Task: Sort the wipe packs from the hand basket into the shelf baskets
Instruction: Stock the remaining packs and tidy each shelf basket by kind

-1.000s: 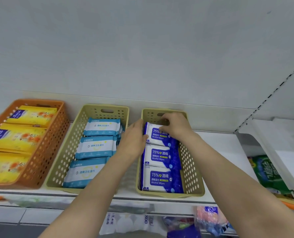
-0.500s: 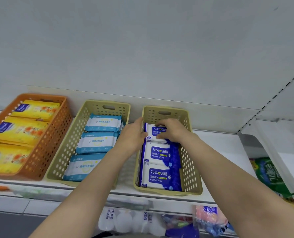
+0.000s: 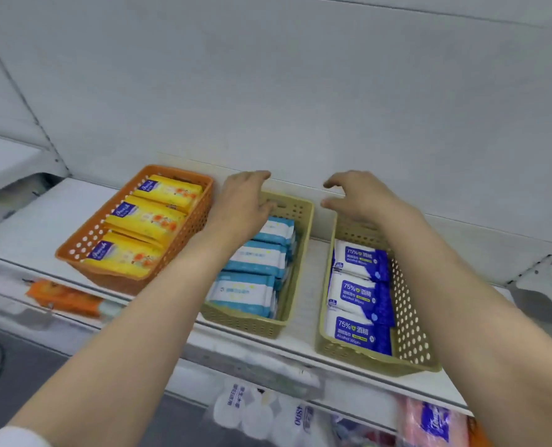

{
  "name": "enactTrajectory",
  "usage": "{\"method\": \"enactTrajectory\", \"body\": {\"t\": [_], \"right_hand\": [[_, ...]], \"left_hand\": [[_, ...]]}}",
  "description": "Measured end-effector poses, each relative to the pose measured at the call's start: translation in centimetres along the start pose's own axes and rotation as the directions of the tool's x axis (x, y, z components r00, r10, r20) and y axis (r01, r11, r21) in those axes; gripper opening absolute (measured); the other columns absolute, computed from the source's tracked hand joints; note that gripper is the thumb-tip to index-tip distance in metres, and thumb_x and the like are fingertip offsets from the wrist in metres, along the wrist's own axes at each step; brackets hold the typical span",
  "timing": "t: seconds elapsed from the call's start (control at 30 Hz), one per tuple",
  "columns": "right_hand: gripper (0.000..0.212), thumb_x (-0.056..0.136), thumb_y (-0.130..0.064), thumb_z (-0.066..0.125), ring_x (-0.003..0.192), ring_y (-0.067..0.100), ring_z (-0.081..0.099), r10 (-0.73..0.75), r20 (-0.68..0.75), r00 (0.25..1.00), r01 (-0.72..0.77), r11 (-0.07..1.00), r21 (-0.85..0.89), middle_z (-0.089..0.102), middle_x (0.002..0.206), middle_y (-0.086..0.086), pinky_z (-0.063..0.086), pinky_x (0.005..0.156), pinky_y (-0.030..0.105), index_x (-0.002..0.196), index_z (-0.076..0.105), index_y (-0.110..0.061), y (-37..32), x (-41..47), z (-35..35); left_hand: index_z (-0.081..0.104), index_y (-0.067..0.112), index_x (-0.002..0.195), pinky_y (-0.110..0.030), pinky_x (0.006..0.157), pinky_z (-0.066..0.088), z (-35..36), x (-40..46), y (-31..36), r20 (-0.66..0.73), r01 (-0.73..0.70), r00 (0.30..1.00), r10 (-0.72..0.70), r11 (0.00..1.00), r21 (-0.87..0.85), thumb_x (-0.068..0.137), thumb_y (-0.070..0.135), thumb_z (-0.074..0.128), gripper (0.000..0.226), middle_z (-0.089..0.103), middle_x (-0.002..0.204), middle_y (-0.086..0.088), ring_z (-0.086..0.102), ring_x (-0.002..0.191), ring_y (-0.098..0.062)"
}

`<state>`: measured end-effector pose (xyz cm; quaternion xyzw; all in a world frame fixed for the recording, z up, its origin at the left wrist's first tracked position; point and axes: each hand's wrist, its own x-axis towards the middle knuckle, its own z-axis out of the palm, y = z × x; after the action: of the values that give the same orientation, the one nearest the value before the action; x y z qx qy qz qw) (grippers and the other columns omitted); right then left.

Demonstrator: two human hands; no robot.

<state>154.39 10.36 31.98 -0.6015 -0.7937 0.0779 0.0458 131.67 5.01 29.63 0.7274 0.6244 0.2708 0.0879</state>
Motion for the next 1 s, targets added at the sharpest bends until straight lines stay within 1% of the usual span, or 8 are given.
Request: {"method": "enactTrajectory", "body": {"t": [0.1,0.23,0.4,0.53,0.63,0.73,0.87,1.0], "right_hand": [[0.049,0.095,-0.043,0.057,0.129,0.026,0.047,-0.138,-0.159,0.978,0.135,0.990,-0.029,0.053,0.139,0.007,0.039,0.104,0.037,0.137,0.052,-0.020,-7.5,-0.2,-2.1],[0.046,0.096,-0.043,0.055,0.132,0.022,0.041,-0.297,-0.359,0.885,0.322,0.947,0.010,0.052,0.140,0.003,0.039,0.101,0.037,0.137,0.052,-0.022,-19.1,-1.3,-1.5],[0.042,0.093,-0.034,0.063,0.128,0.024,0.046,-0.398,-0.457,0.795,0.474,0.878,0.061,0.057,0.135,0.003,0.037,0.101,0.034,0.132,0.058,-0.019,-34.5,-2.8,4.3],[0.047,0.093,-0.036,0.062,0.130,0.022,0.044,-0.486,-0.370,0.792,0.557,0.823,0.112,0.053,0.139,0.003,0.039,0.102,0.036,0.137,0.054,-0.022,-45.4,-3.0,11.6],[0.049,0.094,-0.039,0.060,0.132,0.021,0.042,-0.547,-0.263,0.795,0.595,0.788,0.159,0.050,0.142,0.002,0.040,0.102,0.035,0.140,0.049,-0.026,-52.4,-3.2,16.1],[0.050,0.092,-0.038,0.061,0.128,0.022,0.045,-0.589,-0.166,0.791,0.612,0.763,0.210,0.050,0.141,0.001,0.041,0.099,0.033,0.139,0.050,-0.025,-58.7,-2.9,19.5],[0.048,0.093,-0.037,0.061,0.127,0.019,0.045,-0.680,-0.078,0.729,0.675,0.696,0.246,0.048,0.141,-0.001,0.046,0.097,0.035,0.138,0.050,-0.024,-67.5,-0.6,23.4],[0.048,0.094,-0.039,0.059,0.132,0.017,0.043,-0.749,-0.026,0.662,0.726,0.632,0.271,0.048,0.142,-0.002,0.044,0.100,0.036,0.139,0.051,-0.023,-77.5,3.8,27.4]], "left_hand": [[0.046,0.012,0.141,-0.039,0.107,0.033,-5.2,-2.0,-5.2,-0.098,0.052,0.994,-0.045,0.997,0.065,0.091,0.025,0.062,0.054,0.051,0.140,-0.013,0.042,0.130,-0.032],[0.049,0.011,0.139,-0.042,0.101,0.036,-12.3,-6.8,-13.5,-0.253,0.152,0.961,-0.114,0.979,0.136,0.092,0.033,0.061,0.053,0.053,0.137,-0.014,0.044,0.125,-0.037],[0.051,0.011,0.137,-0.044,0.103,0.036,-20.3,-16.3,-25.5,-0.356,0.225,0.923,-0.147,0.956,0.190,0.090,0.031,0.064,0.052,0.055,0.135,-0.012,0.045,0.124,-0.035],[0.054,0.013,0.133,-0.044,0.099,0.041,-23.8,-24.9,-34.2,-0.398,0.303,0.892,-0.214,0.937,0.176,0.088,0.027,0.067,0.049,0.058,0.131,-0.010,0.050,0.120,-0.033],[0.054,0.015,0.134,-0.043,0.099,0.043,-25.0,-30.3,-39.5,-0.343,0.399,0.878,-0.333,0.906,0.143,0.089,0.029,0.067,0.048,0.057,0.133,-0.007,0.051,0.122,-0.030],[0.054,0.016,0.136,-0.039,0.102,0.041,-26.0,-34.5,-44.5,-0.317,0.509,0.830,-0.458,0.855,0.098,0.089,0.031,0.068,0.051,0.055,0.136,-0.005,0.048,0.125,-0.026],[0.057,0.015,0.133,-0.039,0.104,0.040,-28.0,-37.7,-51.8,-0.350,0.609,0.753,-0.557,0.791,0.052,0.086,0.028,0.071,0.050,0.057,0.135,-0.006,0.048,0.125,-0.027],[0.058,0.016,0.132,-0.040,0.104,0.042,-30.8,-39.2,-60.7,-0.361,0.695,0.681,-0.637,0.718,0.042,0.086,0.029,0.071,0.049,0.058,0.133,-0.004,0.049,0.125,-0.025]]}}
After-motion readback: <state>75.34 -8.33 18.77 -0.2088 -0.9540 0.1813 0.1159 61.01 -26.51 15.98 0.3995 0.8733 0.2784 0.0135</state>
